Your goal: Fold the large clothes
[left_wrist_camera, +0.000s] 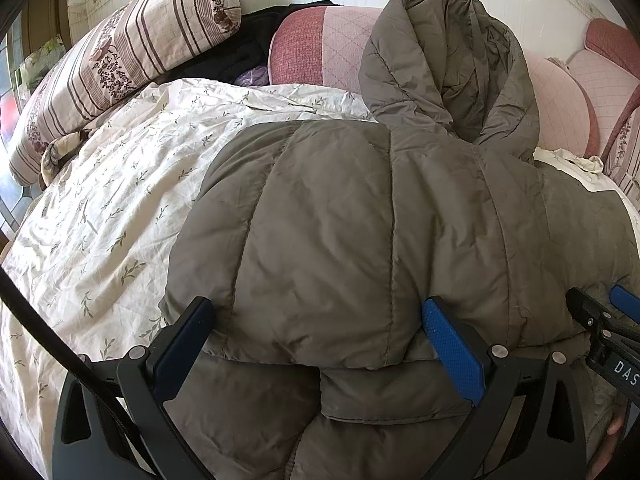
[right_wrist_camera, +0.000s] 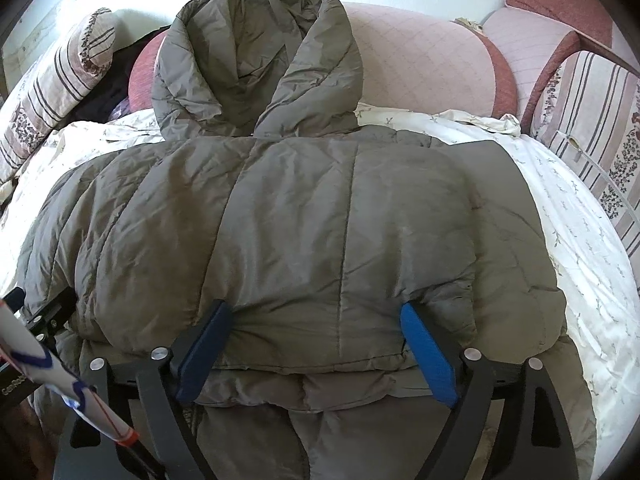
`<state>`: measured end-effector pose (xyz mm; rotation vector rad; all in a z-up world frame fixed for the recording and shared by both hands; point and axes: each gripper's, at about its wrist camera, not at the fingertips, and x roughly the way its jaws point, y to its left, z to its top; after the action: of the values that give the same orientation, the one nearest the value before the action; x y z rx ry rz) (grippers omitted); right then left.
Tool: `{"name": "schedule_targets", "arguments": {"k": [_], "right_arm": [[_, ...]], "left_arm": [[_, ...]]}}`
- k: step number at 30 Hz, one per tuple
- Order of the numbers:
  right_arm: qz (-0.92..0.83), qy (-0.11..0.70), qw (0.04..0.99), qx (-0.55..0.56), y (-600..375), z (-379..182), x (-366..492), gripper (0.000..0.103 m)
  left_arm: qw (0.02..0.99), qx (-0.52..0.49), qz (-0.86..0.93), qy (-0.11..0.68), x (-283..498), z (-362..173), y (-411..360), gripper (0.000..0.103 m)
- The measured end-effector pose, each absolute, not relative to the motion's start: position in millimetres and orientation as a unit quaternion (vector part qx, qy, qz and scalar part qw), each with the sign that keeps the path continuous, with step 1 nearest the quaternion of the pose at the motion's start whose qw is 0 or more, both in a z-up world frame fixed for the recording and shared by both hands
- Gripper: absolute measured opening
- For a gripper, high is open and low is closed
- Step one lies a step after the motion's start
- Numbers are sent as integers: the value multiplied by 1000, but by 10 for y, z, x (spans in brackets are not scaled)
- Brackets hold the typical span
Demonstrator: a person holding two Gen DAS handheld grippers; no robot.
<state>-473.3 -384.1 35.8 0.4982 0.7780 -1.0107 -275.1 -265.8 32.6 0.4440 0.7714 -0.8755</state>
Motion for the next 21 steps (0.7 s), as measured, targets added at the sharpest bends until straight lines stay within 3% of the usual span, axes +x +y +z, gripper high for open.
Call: {"name": "schedule_targets", "arguments": {"k": [8, 17, 18, 19, 21], "right_arm": [[-454, 361, 778, 240, -3840, 383, -4745, 97], [-521, 305, 756, 254, -4025, 591, -5146, 98], [-525, 302, 746, 277, -4112, 547, -5236, 94], [-529, 301, 735, 298, -4196, 494, -5321, 82], [-521, 307, 722, 335, -4330, 368, -5425, 78]], "left_arm": [[811, 208, -410, 361, -2751, 325, -2656, 103], [811, 209, -410, 360, -2747, 322, -2656, 103], [811, 209, -410, 360, -2746, 321, -2656, 103], [811, 209, -410, 360, -2749, 321, -2656, 103], [811, 209, -410, 360, -2749, 320, -2656, 103]]}}
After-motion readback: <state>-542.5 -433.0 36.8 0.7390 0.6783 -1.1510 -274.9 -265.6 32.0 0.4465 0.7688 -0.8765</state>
